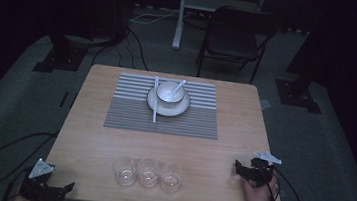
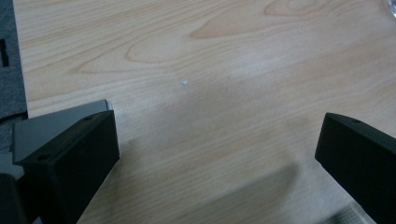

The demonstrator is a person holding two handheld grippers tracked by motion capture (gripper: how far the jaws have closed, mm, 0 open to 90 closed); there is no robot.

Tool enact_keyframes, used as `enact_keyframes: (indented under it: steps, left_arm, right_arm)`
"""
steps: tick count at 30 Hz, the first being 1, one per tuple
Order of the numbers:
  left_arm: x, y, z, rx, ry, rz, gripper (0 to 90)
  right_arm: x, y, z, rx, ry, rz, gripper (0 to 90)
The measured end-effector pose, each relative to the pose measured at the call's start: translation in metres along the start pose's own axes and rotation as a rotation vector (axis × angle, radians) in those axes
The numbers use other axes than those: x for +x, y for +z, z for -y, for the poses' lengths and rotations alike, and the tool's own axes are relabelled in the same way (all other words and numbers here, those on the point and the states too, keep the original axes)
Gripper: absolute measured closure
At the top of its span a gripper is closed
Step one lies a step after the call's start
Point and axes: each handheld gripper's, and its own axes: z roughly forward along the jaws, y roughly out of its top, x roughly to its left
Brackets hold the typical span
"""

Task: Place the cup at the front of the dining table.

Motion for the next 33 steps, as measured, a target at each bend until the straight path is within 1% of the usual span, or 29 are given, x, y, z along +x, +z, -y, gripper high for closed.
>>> enact_keyframes:
  steps: [2,3,5,6,7,9,10,15,16,18,21,22,23,26,27,29,30,32,33]
  left_arm:
    - [-0.001,-0.001,0.001,-0.007,0.021,0.004,0.0]
    - [-0.001,-0.001,0.001,-0.010,0.030,0.015,0.0]
    - [-0.001,0.000,0.001,-0.011,0.043,0.026,0.0]
    - [-0.001,0.000,0.001,-0.011,0.043,0.026,0.0]
    - [-0.002,0.001,0.002,0.004,0.052,0.021,0.0]
    - [-0.003,0.001,0.002,0.010,0.058,0.027,0.0]
    - [-0.003,0.002,0.001,0.020,0.068,0.019,0.0]
    - [-0.003,0.004,0.000,0.026,0.069,0.036,0.0]
    - [-0.004,0.004,-0.001,0.027,0.074,0.051,0.0]
    - [-0.004,0.004,-0.002,0.027,0.076,0.052,0.0]
    - [-0.008,0.003,-0.005,0.019,0.101,0.049,0.0]
    - [-0.008,0.003,-0.007,0.016,0.106,0.053,0.0]
    - [-0.009,0.003,-0.008,0.010,0.110,0.047,0.0]
    - [-0.012,0.003,-0.013,-0.002,0.116,0.060,0.0]
    - [-0.014,0.003,-0.014,-0.006,0.123,0.074,0.0]
    - [-0.017,0.004,-0.016,-0.008,0.133,0.084,0.0]
    - [-0.019,0.005,-0.017,-0.007,0.144,0.095,0.0]
    - [-0.021,0.005,-0.019,-0.007,0.150,0.097,0.0]
    - [-0.025,0.006,-0.021,-0.013,0.166,0.113,0.0]
  right_arm:
    - [0.000,0.000,0.000,0.000,0.000,0.000,11.3]
    - [0.000,0.000,0.000,0.000,0.000,0.000,11.3]
    - [0.000,0.000,0.000,0.000,-0.001,0.000,11.4]
    - [0.000,0.000,0.000,0.000,-0.001,0.000,11.4]
    - [0.000,0.000,0.000,0.000,0.000,0.000,11.4]
    - [0.000,0.000,0.000,0.000,0.000,0.000,11.4]
    - [0.000,0.000,0.000,0.000,0.000,0.000,11.4]
    - [0.000,0.000,0.000,0.000,0.000,0.000,11.4]
    - [0.000,0.000,0.000,0.000,0.000,0.000,11.4]
    - [0.000,0.000,0.000,0.000,0.000,0.000,11.4]
    - [0.000,0.000,0.000,0.000,0.000,0.001,11.4]
    - [0.000,0.000,0.000,0.000,0.000,0.001,11.5]
    - [0.000,0.000,0.000,0.000,0.000,0.000,11.4]
    - [0.000,0.000,0.000,0.000,0.000,0.001,11.4]
    - [0.000,0.000,0.000,0.000,0.001,0.001,11.4]
    - [0.000,0.000,0.000,0.000,0.000,0.001,11.4]
    - [0.000,0.000,0.000,0.000,0.000,0.001,11.4]
    - [0.000,0.000,0.000,0.000,0.000,0.001,11.4]
    - [0.000,0.000,0.000,0.000,0.000,0.001,11.4]
